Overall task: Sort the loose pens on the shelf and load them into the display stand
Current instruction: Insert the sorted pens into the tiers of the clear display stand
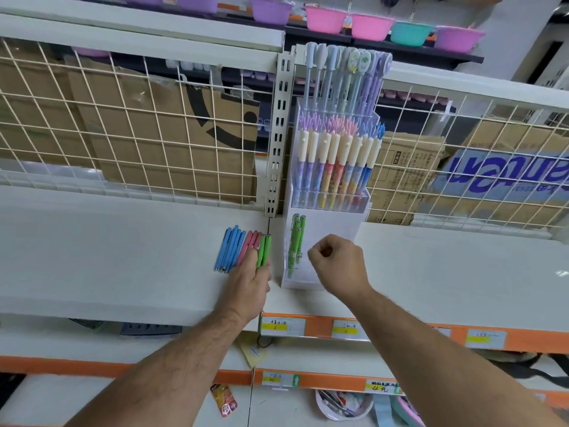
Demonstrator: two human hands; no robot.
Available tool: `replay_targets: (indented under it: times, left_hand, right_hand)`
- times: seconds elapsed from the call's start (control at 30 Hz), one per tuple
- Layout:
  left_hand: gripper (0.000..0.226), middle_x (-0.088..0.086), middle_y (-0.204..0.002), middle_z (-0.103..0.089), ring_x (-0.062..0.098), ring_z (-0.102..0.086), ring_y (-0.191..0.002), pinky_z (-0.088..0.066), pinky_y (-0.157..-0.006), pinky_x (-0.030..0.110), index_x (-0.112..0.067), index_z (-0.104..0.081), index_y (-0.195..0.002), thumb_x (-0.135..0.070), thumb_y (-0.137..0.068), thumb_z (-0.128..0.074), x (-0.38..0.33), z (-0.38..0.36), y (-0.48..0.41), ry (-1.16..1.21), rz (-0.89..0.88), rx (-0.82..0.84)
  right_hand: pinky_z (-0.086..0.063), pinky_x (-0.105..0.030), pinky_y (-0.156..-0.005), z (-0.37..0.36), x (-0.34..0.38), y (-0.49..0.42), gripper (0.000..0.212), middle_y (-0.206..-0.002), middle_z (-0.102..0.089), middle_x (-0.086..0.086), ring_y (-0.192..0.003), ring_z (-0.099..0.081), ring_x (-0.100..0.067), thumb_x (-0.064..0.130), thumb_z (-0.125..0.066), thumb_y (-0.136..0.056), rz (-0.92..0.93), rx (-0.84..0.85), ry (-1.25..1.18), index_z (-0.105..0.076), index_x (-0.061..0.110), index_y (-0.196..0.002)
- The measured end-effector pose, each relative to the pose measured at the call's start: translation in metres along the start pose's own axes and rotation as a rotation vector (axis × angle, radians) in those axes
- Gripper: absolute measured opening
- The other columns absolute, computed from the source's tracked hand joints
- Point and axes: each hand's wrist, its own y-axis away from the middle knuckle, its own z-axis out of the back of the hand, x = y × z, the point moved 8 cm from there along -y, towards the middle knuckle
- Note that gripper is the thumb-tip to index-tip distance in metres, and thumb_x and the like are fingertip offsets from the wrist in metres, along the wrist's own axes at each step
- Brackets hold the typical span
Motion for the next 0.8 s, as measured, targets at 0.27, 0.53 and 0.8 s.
replay_targets:
  times: [0.27,0.53,0.8]
  left_hand:
    - [0.021,-0.004,-0.06,-0.056,0.018,-0.053,-0.056,-0.048,-0.051,0.045,-0.03,-0.052,-0.072,-0.021,-0.085,-0.039,-0.007,-0.001,0.007,0.04,-0.108,0.072]
    - [0.019,-0.004,-0.061,-0.057,0.024,-0.054,-0.059,-0.05,-0.056,0.051,-0.027,-0.053,-0.072,-0.023,-0.088,-0.042,-0.01,-0.002,0.008,0.028,-0.133,0.1]
    - [0.031,0.016,-0.081,-0.056,0.031,-0.052,-0.07,-0.05,-0.061,0.055,-0.024,-0.055,-0.078,-0.051,-0.086,-0.042,-0.008,0.006,0.005,0.028,-0.098,-0.013]
  right_hand:
    - [-0.044,-0.012,-0.059,-0.047,0.028,0.04,0.01,-0.063,-0.064,0.014,-0.058,-0.058,0.002,0.025,-0.067,-0.09,0.058,0.13,-0.17,-0.075,0.021,-0.084]
    - [-0.055,-0.038,-0.067,-0.041,0.03,0.041,0.02,-0.07,-0.069,-0.001,-0.069,-0.067,-0.019,0.026,-0.065,-0.09,0.003,0.075,-0.202,-0.061,0.018,-0.072]
    - [-0.062,-0.041,-0.059,0.044,0.034,0.02,0.017,-0.072,-0.071,-0.006,-0.067,-0.071,-0.025,0.016,-0.06,-0.096,-0.01,-0.091,-0.305,-0.067,0.02,-0.081]
